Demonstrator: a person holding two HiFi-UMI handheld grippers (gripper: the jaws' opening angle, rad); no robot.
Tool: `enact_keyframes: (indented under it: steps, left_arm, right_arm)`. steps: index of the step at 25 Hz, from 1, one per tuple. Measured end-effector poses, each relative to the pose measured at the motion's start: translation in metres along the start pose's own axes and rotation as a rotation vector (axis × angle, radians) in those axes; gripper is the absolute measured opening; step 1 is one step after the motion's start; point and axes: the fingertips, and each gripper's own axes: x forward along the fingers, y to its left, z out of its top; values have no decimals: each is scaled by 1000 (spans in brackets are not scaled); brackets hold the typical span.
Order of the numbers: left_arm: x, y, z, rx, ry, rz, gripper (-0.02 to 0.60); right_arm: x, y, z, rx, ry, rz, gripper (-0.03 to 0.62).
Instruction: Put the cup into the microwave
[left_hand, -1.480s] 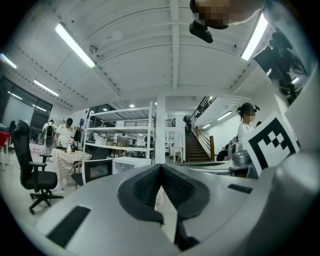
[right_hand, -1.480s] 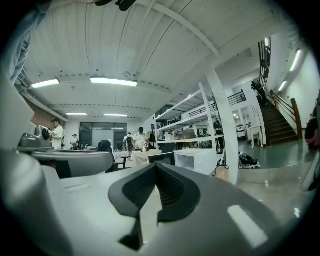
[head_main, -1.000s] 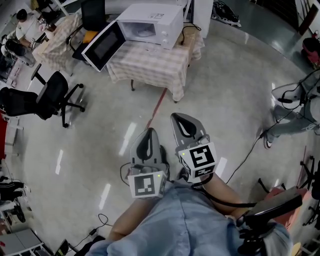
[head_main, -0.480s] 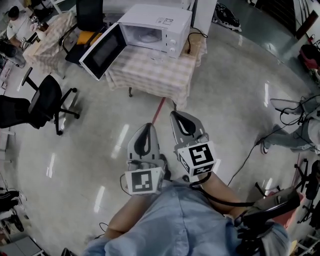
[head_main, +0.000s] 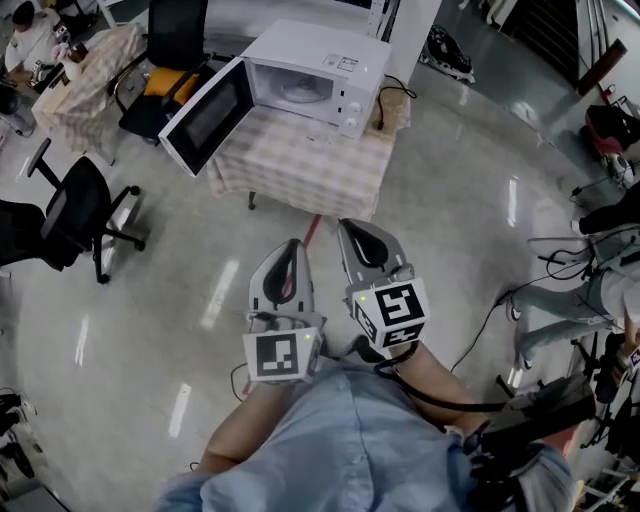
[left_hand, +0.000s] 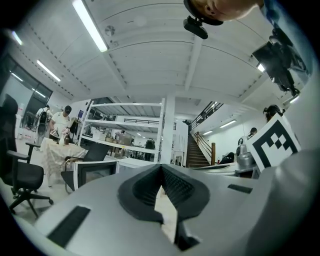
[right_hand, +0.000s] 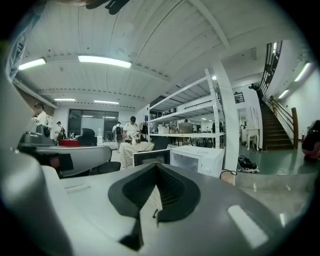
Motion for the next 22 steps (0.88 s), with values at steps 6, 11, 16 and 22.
enact_keyframes:
  steps: [6, 11, 16, 22]
  left_arm:
    - [12, 14, -2, -13, -3, 8, 8]
    - [30, 23, -7, -9, 3, 18, 8]
    - [63, 30, -17, 10, 42, 24, 8]
    - [116, 35, -20, 1, 52, 12, 8]
  right_arm:
    - [17, -1, 6, -26, 10, -6, 2]
    - [35, -16, 7, -25, 1, -21, 2]
    - [60, -42, 4, -18, -3, -37, 2]
    - [97, -83, 6, 4, -1, -60, 2]
